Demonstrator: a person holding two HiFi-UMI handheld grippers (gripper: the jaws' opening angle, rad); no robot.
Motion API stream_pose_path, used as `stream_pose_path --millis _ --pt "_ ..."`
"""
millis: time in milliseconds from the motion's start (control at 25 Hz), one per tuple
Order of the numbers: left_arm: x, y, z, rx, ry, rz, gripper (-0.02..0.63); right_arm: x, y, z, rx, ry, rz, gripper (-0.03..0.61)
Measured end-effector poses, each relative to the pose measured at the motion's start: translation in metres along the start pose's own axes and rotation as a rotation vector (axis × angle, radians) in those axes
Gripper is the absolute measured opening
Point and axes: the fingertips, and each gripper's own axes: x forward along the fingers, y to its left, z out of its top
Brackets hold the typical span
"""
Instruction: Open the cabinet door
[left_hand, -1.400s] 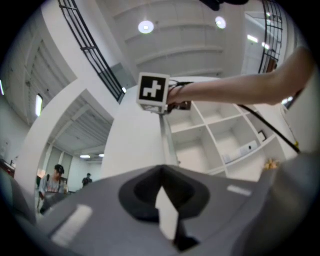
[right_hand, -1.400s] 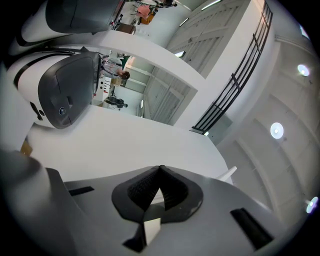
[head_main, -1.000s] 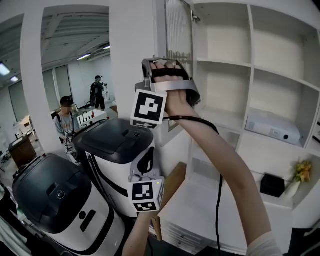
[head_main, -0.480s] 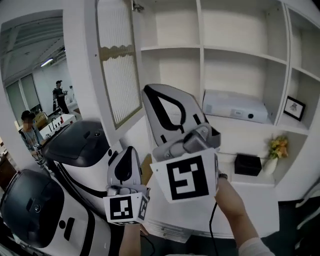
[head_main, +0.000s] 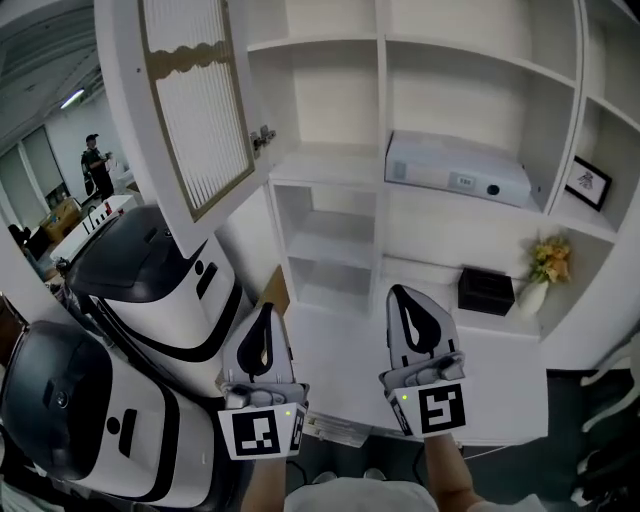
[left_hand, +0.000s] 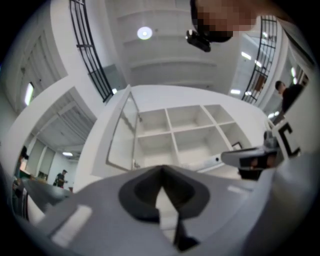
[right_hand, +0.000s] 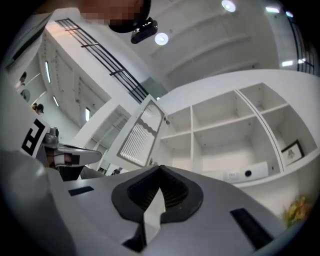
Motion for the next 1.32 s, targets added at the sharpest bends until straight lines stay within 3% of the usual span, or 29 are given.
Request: stream_pose_path --millis 200,360,1320 --pt "-0.014 -0.017 -0.041 -0.011 0.066 -0.003 0.008 -0.029 -0.001 -0.071 0.064 0.156 0.001 0.000" --pt "-0.011 -0.026 -0.061 -0.029 0.094 0.001 0.008 -0.036 0.000 -0.102 0.096 0.225 0.007 0.000" --pt "0.001 -0.027 -0.071 -0.056 0.120 -0.032 0.008 -0.022 0.006 -0.085 0.054 0.181 0.016 0.000"
